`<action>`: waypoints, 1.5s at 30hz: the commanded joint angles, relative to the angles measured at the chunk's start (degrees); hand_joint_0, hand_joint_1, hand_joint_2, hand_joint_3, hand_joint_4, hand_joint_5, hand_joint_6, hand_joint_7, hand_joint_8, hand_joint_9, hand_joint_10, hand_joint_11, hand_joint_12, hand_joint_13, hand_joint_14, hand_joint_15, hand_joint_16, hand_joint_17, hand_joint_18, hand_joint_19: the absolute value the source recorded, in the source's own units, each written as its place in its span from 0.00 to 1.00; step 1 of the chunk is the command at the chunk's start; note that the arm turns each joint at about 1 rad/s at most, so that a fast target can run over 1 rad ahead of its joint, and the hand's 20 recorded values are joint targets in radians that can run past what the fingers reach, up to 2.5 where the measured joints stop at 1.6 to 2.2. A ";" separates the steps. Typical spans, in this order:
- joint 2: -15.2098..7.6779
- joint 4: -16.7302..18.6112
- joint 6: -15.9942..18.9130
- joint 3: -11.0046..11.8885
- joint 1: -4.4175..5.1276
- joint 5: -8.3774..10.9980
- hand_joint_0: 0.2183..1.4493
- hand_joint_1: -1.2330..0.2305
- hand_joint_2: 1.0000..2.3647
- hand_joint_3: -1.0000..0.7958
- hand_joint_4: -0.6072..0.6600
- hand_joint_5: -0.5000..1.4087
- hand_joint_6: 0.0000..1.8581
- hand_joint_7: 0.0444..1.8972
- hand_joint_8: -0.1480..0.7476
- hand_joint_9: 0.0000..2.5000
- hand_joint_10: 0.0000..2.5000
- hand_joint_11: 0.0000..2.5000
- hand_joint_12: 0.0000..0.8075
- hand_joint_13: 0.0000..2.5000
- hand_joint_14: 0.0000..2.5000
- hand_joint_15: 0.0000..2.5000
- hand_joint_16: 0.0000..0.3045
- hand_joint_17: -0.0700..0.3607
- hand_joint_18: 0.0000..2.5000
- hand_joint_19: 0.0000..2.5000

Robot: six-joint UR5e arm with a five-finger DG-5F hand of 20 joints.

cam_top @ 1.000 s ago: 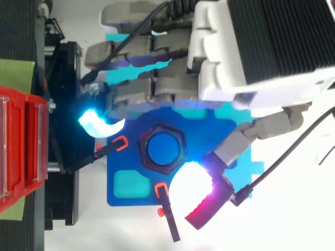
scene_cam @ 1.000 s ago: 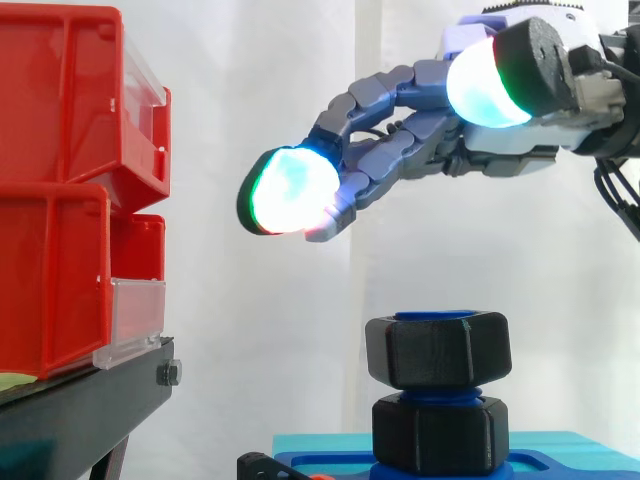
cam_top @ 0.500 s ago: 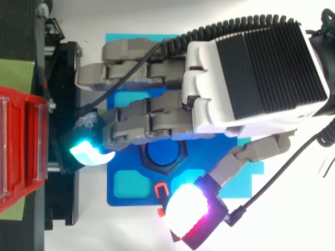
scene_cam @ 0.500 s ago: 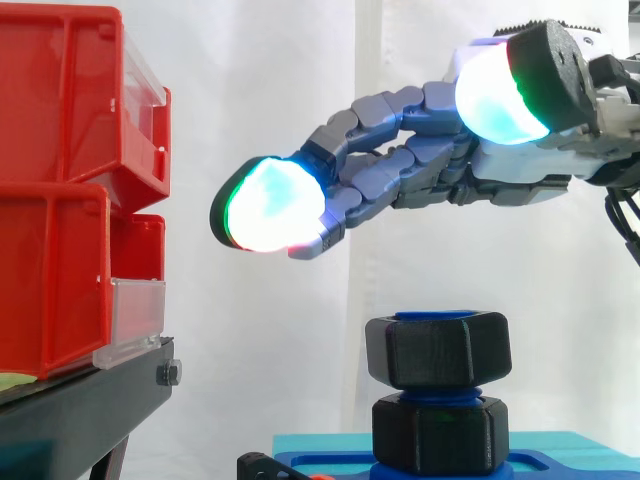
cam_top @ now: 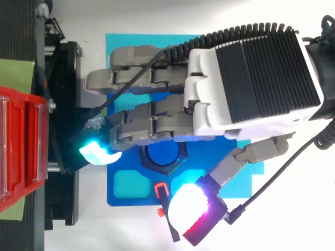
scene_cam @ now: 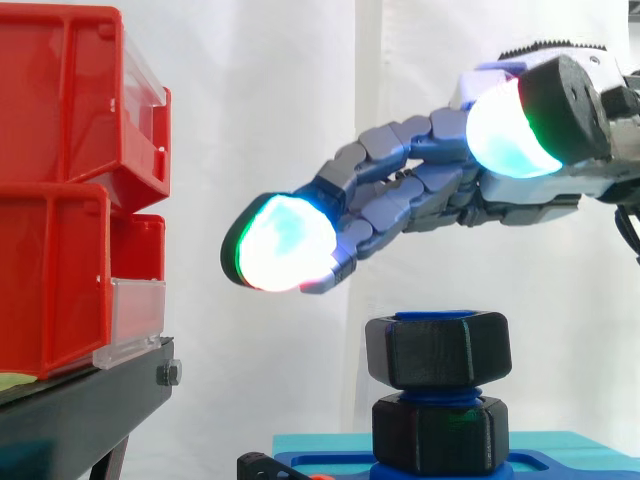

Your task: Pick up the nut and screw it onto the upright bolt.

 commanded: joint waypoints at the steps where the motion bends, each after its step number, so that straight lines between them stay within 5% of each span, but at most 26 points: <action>1: 0.05 1.13 0.04 -1.57 0.00 -0.08 0.17 0.71 0.00 0.28 0.60 0.16 0.27 0.30 0.35 0.08 0.00 0.00 0.37 0.00 0.00 0.00 0.14 0.39 0.00 0.00; 19: 0.05 2.71 0.39 -2.36 0.00 -0.08 0.18 0.68 0.00 0.28 0.65 0.18 0.27 0.40 0.40 0.12 0.00 0.00 0.37 0.00 0.00 0.00 0.13 0.37 0.00 0.00; 45: 0.05 1.30 0.39 -2.36 -0.18 0.18 0.20 0.62 0.00 0.28 0.67 0.18 0.27 0.41 0.41 0.16 0.00 0.00 0.36 0.05 0.00 0.00 0.11 0.34 0.00 0.00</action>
